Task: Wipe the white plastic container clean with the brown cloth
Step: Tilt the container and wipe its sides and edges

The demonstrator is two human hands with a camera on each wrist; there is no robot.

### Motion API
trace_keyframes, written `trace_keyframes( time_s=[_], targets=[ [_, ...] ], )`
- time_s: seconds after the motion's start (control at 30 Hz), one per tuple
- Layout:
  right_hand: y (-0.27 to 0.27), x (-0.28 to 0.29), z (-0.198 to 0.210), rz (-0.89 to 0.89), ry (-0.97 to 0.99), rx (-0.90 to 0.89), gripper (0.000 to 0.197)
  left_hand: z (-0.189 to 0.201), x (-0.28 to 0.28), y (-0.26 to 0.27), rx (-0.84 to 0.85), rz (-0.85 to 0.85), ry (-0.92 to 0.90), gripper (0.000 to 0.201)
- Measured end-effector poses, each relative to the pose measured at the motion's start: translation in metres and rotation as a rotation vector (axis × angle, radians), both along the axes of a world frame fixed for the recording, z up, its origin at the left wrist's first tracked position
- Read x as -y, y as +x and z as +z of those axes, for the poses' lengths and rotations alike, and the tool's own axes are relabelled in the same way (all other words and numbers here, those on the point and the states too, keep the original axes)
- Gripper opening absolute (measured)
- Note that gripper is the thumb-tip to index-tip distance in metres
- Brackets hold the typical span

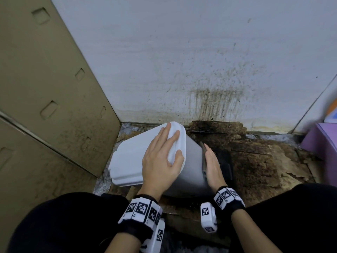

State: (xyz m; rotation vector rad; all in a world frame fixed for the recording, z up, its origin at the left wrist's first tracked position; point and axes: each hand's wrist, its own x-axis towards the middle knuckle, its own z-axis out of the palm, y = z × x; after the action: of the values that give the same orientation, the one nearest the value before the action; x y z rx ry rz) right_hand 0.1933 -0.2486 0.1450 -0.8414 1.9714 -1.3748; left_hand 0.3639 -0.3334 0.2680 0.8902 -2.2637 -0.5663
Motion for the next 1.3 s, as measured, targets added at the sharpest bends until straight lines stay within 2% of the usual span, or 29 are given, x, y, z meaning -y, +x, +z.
trace_keyframes(
  time_s=[0.13, 0.3, 0.47, 0.6, 0.77, 0.93, 1.07, 1.17, 1.3],
  targets=[
    [-0.007, -0.015, -0.016, -0.045, 0.104, -0.004, 0.047, 0.0, -0.004, 0.0, 0.013, -0.028, -0.016, 0.052],
    [-0.003, -0.006, -0.012, -0.123, 0.055, 0.039, 0.047, 0.002, -0.001, 0.001, 0.014, 0.001, -0.03, 0.052],
    [0.02, 0.009, 0.019, -0.104, -0.003, 0.017, 0.06, 0.003, 0.003, 0.002, 0.002, 0.044, -0.022, 0.054],
    [0.048, 0.026, 0.05, -0.089, -0.102, 0.056, 0.062, 0.003, 0.006, 0.0, 0.006, 0.059, -0.031, 0.054],
    [0.088, 0.03, 0.073, -0.084, -0.193, -0.106, 0.066, 0.001, 0.008, 0.003, -0.001, 0.051, -0.026, 0.053],
    [0.094, 0.021, 0.054, -0.147, -0.28, -0.349, 0.06, 0.0, 0.007, 0.006, -0.002, 0.036, -0.024, 0.052],
    [0.083, 0.013, 0.038, -0.09, -0.324, -0.457, 0.055, 0.0, 0.011, 0.009, -0.008, 0.039, -0.011, 0.052],
    [0.072, 0.004, 0.02, -0.049, -0.3, -0.464, 0.055, 0.0, 0.014, 0.013, -0.023, 0.044, 0.007, 0.052],
    [0.057, -0.015, -0.019, -0.148, -0.232, -0.371, 0.053, 0.001, 0.017, 0.017, -0.049, 0.037, 0.022, 0.052]
  ],
)
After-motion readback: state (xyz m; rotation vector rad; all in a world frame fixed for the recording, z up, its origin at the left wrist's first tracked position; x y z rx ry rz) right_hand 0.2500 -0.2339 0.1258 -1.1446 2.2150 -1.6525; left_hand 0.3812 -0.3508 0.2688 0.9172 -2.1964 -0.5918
